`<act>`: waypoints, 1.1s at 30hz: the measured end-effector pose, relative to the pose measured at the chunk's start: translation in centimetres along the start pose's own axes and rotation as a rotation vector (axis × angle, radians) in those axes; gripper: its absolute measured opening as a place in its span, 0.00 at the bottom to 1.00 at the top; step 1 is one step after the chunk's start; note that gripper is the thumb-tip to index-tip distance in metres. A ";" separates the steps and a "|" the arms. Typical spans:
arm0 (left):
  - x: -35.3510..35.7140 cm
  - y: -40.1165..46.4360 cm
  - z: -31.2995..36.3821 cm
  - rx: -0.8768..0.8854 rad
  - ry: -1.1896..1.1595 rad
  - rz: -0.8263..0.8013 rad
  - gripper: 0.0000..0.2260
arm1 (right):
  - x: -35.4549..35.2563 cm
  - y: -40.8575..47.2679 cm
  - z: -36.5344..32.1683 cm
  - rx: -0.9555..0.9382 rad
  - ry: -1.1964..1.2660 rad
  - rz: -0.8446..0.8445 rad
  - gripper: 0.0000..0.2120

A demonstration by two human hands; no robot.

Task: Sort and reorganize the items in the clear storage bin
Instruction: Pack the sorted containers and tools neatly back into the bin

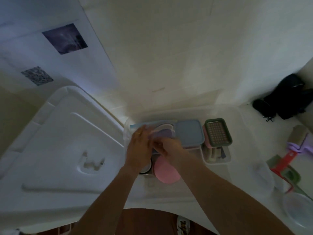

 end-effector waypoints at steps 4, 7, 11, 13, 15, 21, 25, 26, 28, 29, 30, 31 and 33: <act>0.8 0.1 0.5 0.072 0.153 -0.080 0.26 | -2.5 -1.2 -2.0 -0.132 -0.398 0.134 0.09; 0.6 0.1 0.8 0.094 0.216 0.001 0.22 | -4.4 -2.4 -4.1 -0.683 -1.046 0.356 0.12; 1.8 -0.2 -0.3 0.125 0.393 -0.184 0.27 | -3.9 -0.7 -2.9 -1.061 -1.451 0.034 0.23; 1.8 -0.2 0.2 0.102 0.404 -0.192 0.27 | -4.4 0.2 -2.9 -1.012 -1.549 0.014 0.26; 1.3 -0.1 1.8 0.113 0.415 -0.128 0.26 | -5.4 -0.8 -3.9 -1.020 -1.548 0.070 0.27; 3.1 -1.2 15.6 0.392 0.307 0.038 0.24 | -15.5 -10.2 -8.6 -1.265 -1.192 0.359 0.20; 6.4 -4.3 27.8 0.543 0.180 0.025 0.24 | -28.0 -14.5 -10.4 -1.186 -1.058 0.549 0.15; 7.7 -5.3 30.2 0.555 0.158 0.002 0.24 | -31.2 -15.1 -10.5 -1.159 -1.027 0.599 0.14; 10.7 -7.3 33.8 0.590 0.119 -0.053 0.25 | -37.1 -15.8 -10.2 -1.066 -0.968 0.698 0.13; 12.2 -8.4 35.3 0.610 0.106 -0.092 0.25 | -39.7 -15.8 -9.8 -1.001 -0.953 0.740 0.14; 13.7 -9.6 36.3 0.623 0.097 -0.140 0.26 | -42.2 -15.7 -9.1 -0.920 -0.940 0.769 0.14; 15.2 -10.8 37.1 0.622 0.090 -0.190 0.26 | -44.5 -15.4 -8.4 -0.835 -0.927 0.783 0.15; 18.0 -12.7 37.6 0.556 0.070 -0.291 0.27 | -48.2 -14.3 -7.0 -0.696 -0.905 0.767 0.16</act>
Point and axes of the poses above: each hand's wrist, its own y-axis towards the middle knuckle, its own x-axis out of the palm, z = x × y, the point moved 3 cm from there along y, towards the middle knuckle, and after that the axes turned 2 degrees about z, right-handed, at the moved point
